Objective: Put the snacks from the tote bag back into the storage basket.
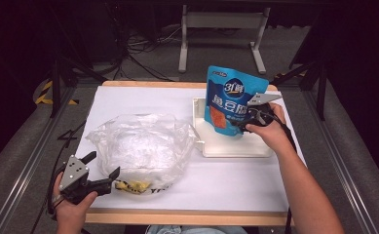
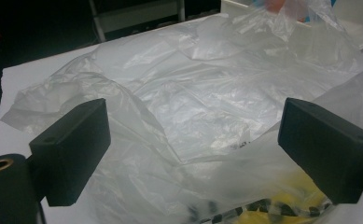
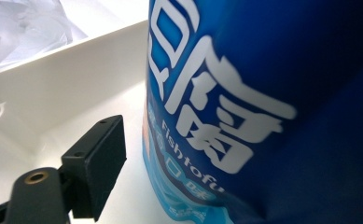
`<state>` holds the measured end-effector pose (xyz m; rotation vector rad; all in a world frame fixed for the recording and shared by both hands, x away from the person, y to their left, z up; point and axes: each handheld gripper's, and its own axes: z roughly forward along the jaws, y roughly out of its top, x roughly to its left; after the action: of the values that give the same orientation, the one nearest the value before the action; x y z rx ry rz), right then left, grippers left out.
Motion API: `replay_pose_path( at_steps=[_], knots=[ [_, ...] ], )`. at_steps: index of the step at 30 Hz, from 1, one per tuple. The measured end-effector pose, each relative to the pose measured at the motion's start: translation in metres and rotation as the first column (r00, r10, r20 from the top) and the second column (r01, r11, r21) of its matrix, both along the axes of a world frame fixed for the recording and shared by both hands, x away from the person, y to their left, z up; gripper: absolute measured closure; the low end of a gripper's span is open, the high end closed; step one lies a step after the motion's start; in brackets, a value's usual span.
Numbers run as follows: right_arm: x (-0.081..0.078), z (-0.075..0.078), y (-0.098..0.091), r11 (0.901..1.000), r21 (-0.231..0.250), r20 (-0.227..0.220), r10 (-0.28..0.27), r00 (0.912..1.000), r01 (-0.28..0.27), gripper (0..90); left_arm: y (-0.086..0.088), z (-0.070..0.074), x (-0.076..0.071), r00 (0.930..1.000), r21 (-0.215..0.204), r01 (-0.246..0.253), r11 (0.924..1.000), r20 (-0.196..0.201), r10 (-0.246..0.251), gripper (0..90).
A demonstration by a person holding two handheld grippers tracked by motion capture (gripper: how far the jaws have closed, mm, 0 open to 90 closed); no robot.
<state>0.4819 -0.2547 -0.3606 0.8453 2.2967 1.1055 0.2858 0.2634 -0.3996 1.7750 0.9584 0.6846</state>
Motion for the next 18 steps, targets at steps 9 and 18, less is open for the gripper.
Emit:
replay_pose_path(
  at_steps=[9,18],
  knots=[
    [-0.016,0.020,-0.016,0.9984,0.056,0.015,0.000,0.9999,-0.001,16.0,0.002,0.000,-0.002,0.9999,-0.005,-0.013,0.9999,0.000,0.013,10.2],
    [-0.041,0.031,-0.024,0.9993,0.037,-0.007,0.009,0.9999,-0.009,14.0,0.000,-0.001,-0.003,1.0000,0.009,-0.009,0.9999,-0.003,0.009,10.2]
  ],
)
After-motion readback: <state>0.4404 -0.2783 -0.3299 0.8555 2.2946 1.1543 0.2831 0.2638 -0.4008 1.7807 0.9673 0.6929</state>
